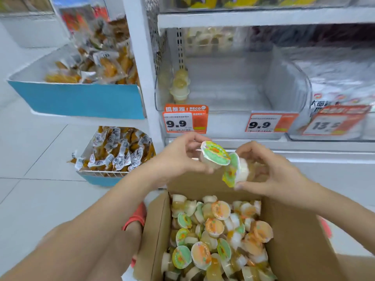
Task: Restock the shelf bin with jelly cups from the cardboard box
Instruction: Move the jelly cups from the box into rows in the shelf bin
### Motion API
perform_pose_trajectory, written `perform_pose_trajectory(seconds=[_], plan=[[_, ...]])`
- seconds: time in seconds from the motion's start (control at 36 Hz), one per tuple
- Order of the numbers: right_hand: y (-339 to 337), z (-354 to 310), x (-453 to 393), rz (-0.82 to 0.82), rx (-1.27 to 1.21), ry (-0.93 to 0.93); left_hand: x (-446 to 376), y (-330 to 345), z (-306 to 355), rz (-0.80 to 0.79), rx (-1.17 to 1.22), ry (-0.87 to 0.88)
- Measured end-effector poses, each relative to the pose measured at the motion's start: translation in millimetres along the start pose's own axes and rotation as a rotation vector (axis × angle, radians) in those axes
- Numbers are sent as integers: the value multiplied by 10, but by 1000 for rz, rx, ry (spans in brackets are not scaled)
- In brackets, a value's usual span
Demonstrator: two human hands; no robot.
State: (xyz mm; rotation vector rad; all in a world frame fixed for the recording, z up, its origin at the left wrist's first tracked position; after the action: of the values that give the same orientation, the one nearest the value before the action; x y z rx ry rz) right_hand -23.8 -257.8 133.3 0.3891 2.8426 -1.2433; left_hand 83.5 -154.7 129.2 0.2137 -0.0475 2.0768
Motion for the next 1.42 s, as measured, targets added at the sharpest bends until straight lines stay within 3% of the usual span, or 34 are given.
perform_pose_trajectory(seconds=[0.08,0.19,0.28,0.42,0.53,0.81,1.19,1.42], plan=[[-260,-174,72,80,-58,-30,61,134,209,-98,148,27],[-408,-329,25,87,-75,-88,93,379,163,-239,345,-88],[-434,-378,0,61,-51,-122,54,500,69,-203,546,-156],[-452,-345,-43,32,-150,-119,-29,564,54,-204,717,-106],[-400,-333,-56,-24,-166,-114,-48,600,-14,-179,761,-110],[-335,-312,-31,50,-134,-96,7,566,-52,-157,777,-120],[-144,-437,-133,-18,-64,-112,94,439,-165,-121,766,-130],[-265,-515,-292,130,-149,-47,64,269,0,-184,746,-181]])
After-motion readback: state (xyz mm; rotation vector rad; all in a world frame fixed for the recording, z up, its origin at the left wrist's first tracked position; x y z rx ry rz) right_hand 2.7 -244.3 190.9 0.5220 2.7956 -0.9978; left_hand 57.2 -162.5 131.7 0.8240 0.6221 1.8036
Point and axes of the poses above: each hand's wrist, its own x-axis away from the middle knuckle, its own y-axis out of the palm, z = x × y, the point moved 10 cm from there along -x, towards the middle knuckle, and after that the axes turned 14 degrees about x, right-handed, at the moved point
